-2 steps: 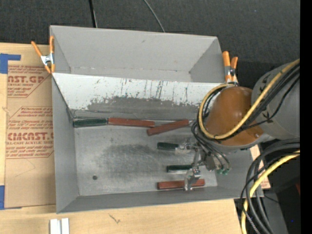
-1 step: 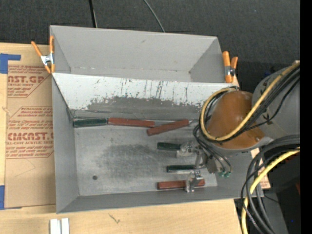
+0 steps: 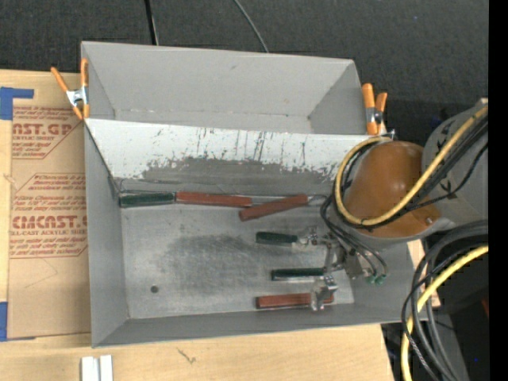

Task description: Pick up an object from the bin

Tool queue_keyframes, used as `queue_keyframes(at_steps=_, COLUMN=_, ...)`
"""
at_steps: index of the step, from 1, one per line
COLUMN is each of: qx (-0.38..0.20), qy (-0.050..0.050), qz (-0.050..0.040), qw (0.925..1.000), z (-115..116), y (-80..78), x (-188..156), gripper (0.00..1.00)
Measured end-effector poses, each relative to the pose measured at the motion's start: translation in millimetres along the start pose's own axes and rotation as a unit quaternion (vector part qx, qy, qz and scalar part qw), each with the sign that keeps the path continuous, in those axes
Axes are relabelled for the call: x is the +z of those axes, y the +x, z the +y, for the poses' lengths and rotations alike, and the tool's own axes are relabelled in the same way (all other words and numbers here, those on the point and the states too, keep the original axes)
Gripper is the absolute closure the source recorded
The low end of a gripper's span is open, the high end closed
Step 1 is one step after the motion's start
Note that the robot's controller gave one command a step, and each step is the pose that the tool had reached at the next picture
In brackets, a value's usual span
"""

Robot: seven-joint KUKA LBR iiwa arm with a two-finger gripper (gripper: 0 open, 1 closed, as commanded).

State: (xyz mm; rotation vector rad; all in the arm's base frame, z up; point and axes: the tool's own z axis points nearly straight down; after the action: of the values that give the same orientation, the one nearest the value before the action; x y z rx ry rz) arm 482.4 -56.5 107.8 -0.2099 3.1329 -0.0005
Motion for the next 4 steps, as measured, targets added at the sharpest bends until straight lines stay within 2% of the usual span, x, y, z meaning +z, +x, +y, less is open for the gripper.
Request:
queue_keyframes(at_steps=1, qx=0.013, qy=0.001, qz=-0.0121, qw=0.9998, z=-1.8, y=-3.5, x=35.2, gripper=0.0)
queue_keyframes(at_steps=2, qx=0.022, qy=0.001, qz=-0.0119, qw=0.9997, z=4.3, y=-4.3, x=32.7, gripper=1.0)
queue_keyframes(at_steps=3, qx=0.022, qy=0.001, qz=-0.0119, qw=0.9997, z=4.3, y=-4.3, x=32.7, gripper=1.0)
queue_keyframes(at_steps=4, qx=0.021, qy=0.0, qz=-0.0034, qw=0.9998, z=5.1, y=-1.4, x=26.8, gripper=1.0)
